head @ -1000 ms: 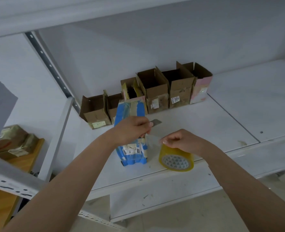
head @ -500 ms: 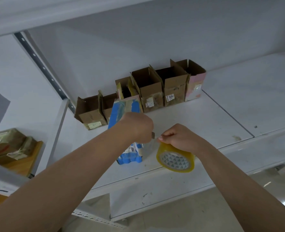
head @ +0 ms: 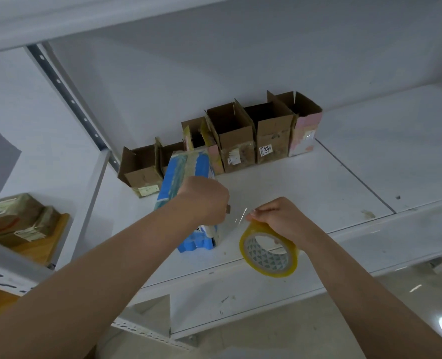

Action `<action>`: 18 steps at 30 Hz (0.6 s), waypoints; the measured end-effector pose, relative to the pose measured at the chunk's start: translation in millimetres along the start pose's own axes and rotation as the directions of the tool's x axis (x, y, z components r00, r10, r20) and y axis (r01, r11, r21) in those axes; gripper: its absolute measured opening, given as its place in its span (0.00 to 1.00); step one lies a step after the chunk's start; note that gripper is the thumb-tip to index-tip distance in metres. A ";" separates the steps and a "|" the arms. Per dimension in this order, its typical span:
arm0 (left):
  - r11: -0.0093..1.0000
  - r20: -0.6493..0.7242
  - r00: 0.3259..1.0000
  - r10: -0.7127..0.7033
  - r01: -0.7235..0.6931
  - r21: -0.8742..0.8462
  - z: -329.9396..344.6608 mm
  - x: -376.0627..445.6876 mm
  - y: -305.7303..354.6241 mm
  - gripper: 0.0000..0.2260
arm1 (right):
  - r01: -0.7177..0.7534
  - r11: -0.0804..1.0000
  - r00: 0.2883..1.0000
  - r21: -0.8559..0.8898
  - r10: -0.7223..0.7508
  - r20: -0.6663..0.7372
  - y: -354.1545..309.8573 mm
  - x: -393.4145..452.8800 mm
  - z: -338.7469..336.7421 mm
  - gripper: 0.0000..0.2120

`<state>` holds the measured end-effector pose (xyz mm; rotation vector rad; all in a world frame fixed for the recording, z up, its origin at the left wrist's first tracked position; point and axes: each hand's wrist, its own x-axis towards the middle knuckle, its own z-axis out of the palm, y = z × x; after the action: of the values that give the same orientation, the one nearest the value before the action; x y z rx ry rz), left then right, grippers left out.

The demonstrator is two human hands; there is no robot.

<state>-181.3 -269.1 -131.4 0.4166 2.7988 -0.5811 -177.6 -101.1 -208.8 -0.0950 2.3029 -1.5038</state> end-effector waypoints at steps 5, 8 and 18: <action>0.830 -0.163 0.981 -0.109 -0.001 -0.558 8.4 -5.1 -21.4 0.12 | -0.071 0.997 0.997 0.001 0.071 -0.005 10.3 -0.4 -1.7 0.06; 0.899 -0.202 0.936 -0.289 0.193 -0.392 18.3 -7.7 -8.5 0.07 | -0.068 0.997 0.996 0.039 0.070 -0.049 9.4 -1.0 -2.9 0.07; 0.608 -0.262 0.840 -0.475 0.098 -0.788 19.0 -16.3 -1.1 0.22 | 0.127 0.983 0.986 0.132 -0.110 -0.129 -13.8 -15.9 -17.9 0.08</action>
<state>-163.0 -281.8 -143.0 -0.1356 3.2177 0.7783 -171.4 -87.3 -185.7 -0.1071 2.3125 -1.7716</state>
